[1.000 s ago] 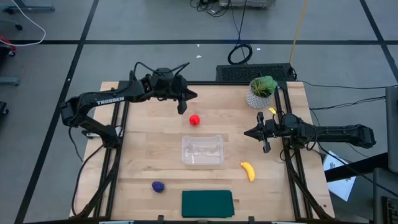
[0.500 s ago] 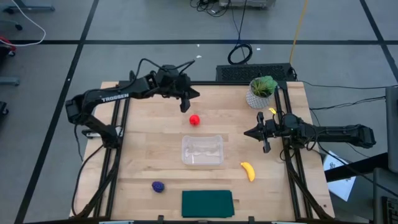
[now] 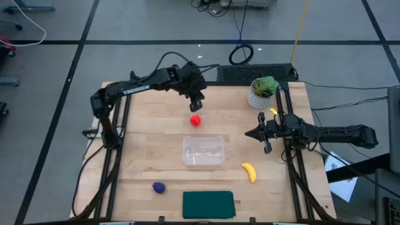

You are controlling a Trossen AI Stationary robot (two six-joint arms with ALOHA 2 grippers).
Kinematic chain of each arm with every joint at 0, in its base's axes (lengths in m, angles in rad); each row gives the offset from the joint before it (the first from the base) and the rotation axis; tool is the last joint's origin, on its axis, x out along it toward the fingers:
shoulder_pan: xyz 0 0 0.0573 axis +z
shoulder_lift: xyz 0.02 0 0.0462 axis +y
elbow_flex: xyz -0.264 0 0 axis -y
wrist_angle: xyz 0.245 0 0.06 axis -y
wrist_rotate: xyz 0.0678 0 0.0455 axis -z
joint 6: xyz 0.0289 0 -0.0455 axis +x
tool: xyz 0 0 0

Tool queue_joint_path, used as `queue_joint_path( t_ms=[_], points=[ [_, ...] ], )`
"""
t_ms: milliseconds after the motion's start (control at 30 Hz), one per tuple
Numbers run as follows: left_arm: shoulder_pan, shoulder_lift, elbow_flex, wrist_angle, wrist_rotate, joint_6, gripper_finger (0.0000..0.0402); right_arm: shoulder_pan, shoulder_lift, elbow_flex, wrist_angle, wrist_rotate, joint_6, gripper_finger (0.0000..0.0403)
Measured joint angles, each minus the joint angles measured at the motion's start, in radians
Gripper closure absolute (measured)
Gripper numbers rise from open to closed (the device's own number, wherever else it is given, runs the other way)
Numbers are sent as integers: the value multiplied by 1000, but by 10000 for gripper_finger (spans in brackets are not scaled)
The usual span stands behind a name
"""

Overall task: Pick and placing Produce into tupperware
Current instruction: Put the red apple into the transparent bin

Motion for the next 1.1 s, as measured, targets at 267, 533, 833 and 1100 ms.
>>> queue_joint_path(
  t_ms=[267,533,833,1100],
  points=[
    [0,107,172,-180,-18,28,369,0,9,0,2,0,0,403],
    [-9,215,352,-372,-27,57,369,0,9,0,4,0,0,403],
    [-27,238,372,-459,-64,267,369,0,8,0,2,0,0,403],
    [-28,237,361,-450,3,631,369,0,9,0,2,0,0,403]
  ],
)
